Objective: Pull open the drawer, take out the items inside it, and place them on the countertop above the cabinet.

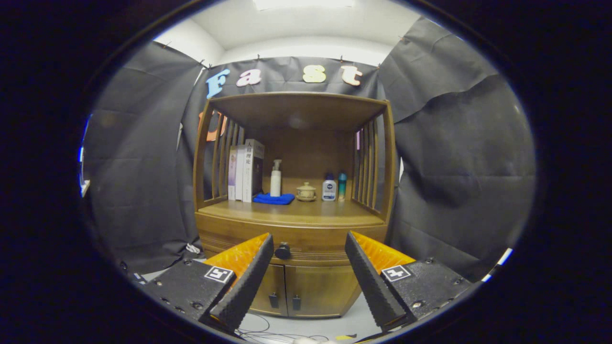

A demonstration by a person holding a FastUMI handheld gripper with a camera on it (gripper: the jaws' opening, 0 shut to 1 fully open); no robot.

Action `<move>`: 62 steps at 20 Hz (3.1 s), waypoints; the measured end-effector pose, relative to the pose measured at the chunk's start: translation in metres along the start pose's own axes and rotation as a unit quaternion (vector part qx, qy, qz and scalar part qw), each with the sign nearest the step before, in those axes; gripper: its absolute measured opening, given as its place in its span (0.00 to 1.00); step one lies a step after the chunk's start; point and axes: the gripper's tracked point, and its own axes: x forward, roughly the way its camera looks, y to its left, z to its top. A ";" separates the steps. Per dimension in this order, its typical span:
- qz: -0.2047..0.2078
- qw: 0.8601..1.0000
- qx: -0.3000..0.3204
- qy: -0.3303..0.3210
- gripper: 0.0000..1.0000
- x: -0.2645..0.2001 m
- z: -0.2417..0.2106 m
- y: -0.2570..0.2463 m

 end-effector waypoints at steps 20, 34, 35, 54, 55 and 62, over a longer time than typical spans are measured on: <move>0.003 0.998 -0.031 0.048 0.98 0.171 -0.112 0.045; -0.015 0.996 0.004 0.086 0.45 0.207 -0.135 0.046; -0.011 0.996 -0.002 0.089 0.43 0.207 -0.135 0.047; 0.005 0.993 -0.001 0.118 0.33 0.123 -0.144 0.045; 0.006 0.993 0.001 0.120 0.33 0.116 -0.145 0.045; 0.006 0.993 0.004 0.119 0.33 0.075 -0.150 0.041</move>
